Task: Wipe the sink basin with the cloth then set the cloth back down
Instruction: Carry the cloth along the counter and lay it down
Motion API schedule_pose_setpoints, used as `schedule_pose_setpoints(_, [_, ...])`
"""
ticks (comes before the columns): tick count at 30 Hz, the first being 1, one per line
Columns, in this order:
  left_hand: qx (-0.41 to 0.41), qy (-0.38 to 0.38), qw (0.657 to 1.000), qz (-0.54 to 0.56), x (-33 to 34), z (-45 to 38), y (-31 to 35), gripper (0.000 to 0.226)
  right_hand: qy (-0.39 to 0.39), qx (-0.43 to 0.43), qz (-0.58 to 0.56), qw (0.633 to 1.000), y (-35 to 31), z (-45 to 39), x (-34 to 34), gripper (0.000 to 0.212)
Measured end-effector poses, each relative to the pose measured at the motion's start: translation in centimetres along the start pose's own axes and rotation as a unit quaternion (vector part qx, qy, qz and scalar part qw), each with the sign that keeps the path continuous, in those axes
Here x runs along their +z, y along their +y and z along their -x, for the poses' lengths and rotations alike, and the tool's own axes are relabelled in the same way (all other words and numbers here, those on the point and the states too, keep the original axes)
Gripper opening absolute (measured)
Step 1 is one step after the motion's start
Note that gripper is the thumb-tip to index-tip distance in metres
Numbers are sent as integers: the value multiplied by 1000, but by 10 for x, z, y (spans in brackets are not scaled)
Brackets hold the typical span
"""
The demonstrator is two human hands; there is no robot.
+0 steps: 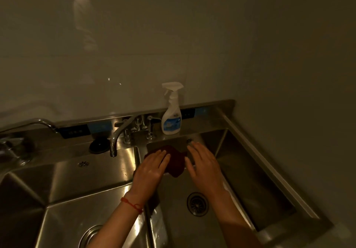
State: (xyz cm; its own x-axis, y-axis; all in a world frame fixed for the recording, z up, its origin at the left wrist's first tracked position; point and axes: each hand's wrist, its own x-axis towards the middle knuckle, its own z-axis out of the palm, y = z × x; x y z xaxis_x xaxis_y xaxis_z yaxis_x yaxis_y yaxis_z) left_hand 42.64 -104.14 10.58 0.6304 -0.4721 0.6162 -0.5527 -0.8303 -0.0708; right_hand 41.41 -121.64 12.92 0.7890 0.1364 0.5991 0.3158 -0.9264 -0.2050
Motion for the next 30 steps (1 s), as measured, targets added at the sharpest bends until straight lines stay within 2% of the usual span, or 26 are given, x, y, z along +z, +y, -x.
schedule_pose_setpoints(1, [-8,1,1000,-11,1,-4,1,35,2,-11,-5,1000,6,-6,2,35])
schedule_pose_setpoints(4, [-36,8,998,-45,6,-15,4,32,10,-42,-18,999,24,-25,7,35])
schedule_pose_setpoints(6, [-67,-20,996,-50,6,-24,6,56,15,-59,-28,998,35,-36,10,35])
schedule_pose_setpoints(8, [-85,-33,994,-54,6,-32,9,64,14,-72,-41,996,44,-45,13,35])
schedule_pose_setpoints(17, [-122,-32,990,-57,21,-69,11,63,-22,-88,-92,992,74,-84,21,35])
schedule_pose_setpoints(30, [-147,-13,983,-108,30,-116,-16,63,15,-145,-88,985,91,-162,44,37])
